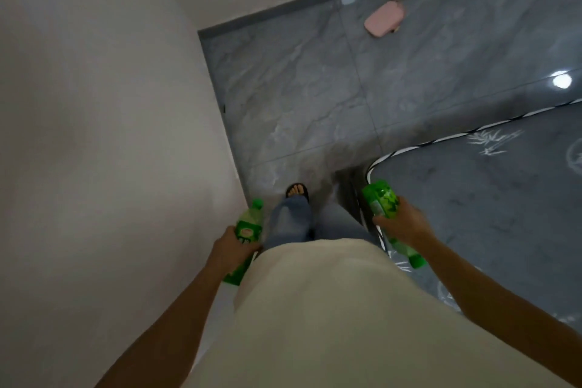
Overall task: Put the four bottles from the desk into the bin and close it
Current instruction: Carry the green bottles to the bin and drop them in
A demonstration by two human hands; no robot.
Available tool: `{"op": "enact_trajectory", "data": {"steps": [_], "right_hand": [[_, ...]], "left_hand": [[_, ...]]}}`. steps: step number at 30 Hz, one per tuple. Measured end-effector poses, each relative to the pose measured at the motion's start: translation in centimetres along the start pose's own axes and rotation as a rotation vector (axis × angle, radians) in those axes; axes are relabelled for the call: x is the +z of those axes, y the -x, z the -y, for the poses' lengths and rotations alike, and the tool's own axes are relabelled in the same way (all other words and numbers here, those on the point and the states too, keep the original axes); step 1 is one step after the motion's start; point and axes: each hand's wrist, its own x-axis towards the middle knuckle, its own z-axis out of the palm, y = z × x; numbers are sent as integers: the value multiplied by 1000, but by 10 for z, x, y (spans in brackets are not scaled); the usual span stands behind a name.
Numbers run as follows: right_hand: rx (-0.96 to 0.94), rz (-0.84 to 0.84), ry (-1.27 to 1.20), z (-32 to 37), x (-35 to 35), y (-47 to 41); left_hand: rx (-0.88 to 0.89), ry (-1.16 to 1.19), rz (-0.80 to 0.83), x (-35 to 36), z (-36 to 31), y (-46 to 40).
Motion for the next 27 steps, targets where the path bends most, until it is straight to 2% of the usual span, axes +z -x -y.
{"op": "enact_trajectory", "data": {"steps": [8, 15, 19, 23, 27], "right_hand": [[243, -26, -209, -17, -13, -9], [387, -65, -475, -1, -68, -51], [389, -61, -492, 13, -119, -92], [346, -50, -534, 37, -180, -144], [279, -118, -539, 66, -245, -201]], "left_hand": [[321, -191, 52, -66, -195, -72], [397, -430, 98, -82, -348, -117], [419, -527, 107, -91, -404, -138], [420, -519, 126, -108, -439, -150], [359, -528, 104, -127, -468, -164]]}}
